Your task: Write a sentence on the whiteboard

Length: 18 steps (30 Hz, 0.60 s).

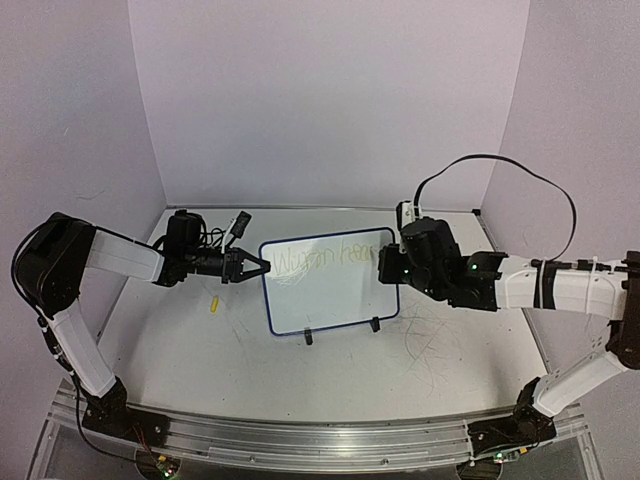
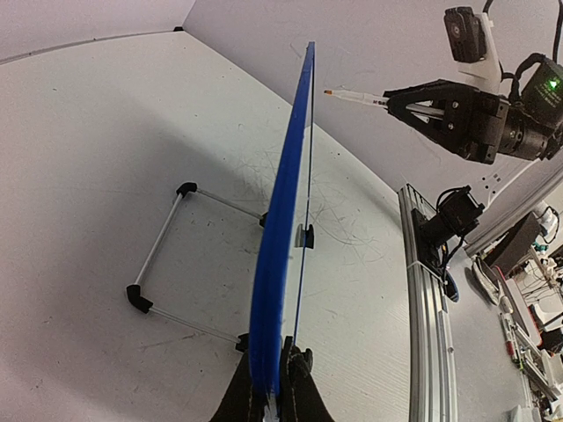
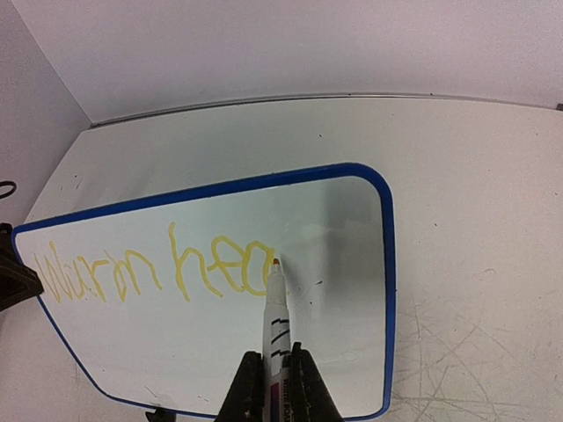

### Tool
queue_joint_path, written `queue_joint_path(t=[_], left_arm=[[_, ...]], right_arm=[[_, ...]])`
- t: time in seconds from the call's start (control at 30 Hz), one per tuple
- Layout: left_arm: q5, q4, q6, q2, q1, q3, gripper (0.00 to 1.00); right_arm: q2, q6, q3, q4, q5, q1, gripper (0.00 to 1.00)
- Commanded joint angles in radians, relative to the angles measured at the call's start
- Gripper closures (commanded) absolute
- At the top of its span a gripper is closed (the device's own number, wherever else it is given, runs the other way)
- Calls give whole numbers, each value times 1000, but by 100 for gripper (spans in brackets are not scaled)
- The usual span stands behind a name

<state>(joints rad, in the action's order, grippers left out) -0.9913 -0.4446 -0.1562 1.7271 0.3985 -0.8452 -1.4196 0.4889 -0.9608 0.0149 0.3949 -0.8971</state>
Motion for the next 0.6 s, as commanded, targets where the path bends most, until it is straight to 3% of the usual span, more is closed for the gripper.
queue_joint_path(t=[0.0,0.57], left_arm=[[131,50,61,6,3,-18,100],[131,53,66,9,2,-21,100]], right_arm=[[-18,-14,-47,-16,24,3,100],[-63,-18,-90,-32,14,27,100]])
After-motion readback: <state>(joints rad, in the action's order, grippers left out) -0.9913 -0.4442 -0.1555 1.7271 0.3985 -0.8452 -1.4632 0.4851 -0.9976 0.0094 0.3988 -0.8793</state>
